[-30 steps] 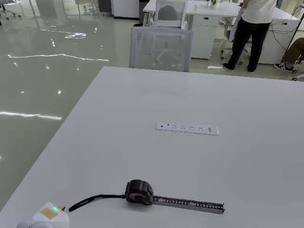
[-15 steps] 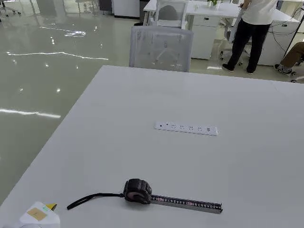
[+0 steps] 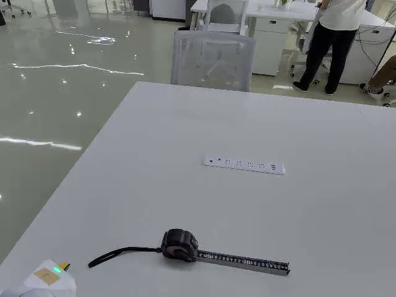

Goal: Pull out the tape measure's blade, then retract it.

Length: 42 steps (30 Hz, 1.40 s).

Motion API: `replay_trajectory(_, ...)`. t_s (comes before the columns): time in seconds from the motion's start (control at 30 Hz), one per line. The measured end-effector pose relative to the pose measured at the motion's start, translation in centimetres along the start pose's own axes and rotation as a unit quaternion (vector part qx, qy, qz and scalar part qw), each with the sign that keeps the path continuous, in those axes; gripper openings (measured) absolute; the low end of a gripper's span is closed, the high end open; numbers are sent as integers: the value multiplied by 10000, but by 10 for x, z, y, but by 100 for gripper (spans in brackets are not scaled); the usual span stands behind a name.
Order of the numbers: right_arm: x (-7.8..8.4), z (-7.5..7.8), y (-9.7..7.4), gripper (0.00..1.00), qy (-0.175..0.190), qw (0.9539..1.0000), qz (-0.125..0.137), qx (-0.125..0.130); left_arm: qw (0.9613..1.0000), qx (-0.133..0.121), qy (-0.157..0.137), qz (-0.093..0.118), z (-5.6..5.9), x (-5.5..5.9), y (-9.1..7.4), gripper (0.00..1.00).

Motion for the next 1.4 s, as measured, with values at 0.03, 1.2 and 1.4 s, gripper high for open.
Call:
replay_trajectory(0.03, 0, 1, 0, 100, -3, 10000, -6, 3, 10000, 3, -10, -27, 1, 0, 0, 100)
replay_trajectory(1.2, -10, 19, 55, 100, -385, 9978, -365, -386, 9989, -159, -435, -107, 9, -19, 59, 98)
replay_trajectory(1.4, -16, 24, 68, 99, -504, 9969, -424, -434, 9985, -144, -493, -166, 10, -20, 72, 97)
Point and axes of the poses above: the centre of the closed fingertips' face, and the gripper's own axes: y roughly forward along the fingers, z roughly to its right, x roughly out of its underside, the point moved 9 cm from there along -y, roughly backward along the fingers, and after that the axes turned 9 degrees about y, right-handed, at the moved point
